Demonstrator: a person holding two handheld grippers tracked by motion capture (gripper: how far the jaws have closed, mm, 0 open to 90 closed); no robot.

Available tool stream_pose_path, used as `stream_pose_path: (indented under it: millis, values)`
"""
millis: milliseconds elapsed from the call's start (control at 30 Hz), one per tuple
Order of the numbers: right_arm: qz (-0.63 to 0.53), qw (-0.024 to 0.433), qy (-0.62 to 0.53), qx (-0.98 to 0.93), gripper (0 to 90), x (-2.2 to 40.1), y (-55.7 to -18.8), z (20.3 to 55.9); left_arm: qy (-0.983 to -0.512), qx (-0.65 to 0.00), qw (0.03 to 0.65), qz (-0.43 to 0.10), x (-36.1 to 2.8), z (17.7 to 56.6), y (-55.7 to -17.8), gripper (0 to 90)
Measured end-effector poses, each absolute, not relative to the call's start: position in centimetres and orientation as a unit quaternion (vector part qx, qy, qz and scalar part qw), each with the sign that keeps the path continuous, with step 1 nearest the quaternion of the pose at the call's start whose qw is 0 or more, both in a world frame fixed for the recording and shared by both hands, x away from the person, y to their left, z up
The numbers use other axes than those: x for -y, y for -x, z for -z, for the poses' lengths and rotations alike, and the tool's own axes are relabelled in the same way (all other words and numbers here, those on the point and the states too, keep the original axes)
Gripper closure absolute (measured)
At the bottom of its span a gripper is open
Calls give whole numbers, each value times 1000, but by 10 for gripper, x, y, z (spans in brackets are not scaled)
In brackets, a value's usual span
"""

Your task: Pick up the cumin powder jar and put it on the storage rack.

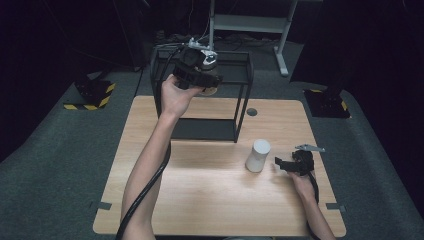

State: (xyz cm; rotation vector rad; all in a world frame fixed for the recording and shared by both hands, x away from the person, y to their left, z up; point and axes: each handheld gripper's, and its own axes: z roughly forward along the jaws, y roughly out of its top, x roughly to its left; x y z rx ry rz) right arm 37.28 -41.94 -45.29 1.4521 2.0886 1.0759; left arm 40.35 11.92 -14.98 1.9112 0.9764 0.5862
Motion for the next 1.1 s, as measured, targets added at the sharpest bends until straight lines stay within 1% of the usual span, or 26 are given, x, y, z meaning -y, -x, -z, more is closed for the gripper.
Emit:
stream_pose_path:
  millis: [167, 367, 767, 1100]
  values:
    - [-388, 185, -518, -739, 100, 422, -373, 454, -760, -414, 437, -246, -112, 147, -418, 305]
    - [-390, 183, -520, -738, 100, 423, -373, 454, -758, -426, 425, -253, -104, 144, -429, 305]
    - [-397, 178, -524, -732, 101, 427, -373, 455, -760, -450, 402, -242, -88, 147, -468, 305]
    - [-399, 177, -525, -730, 101, 428, -373, 456, -754, -458, 410, -230, -88, 148, -483, 305]
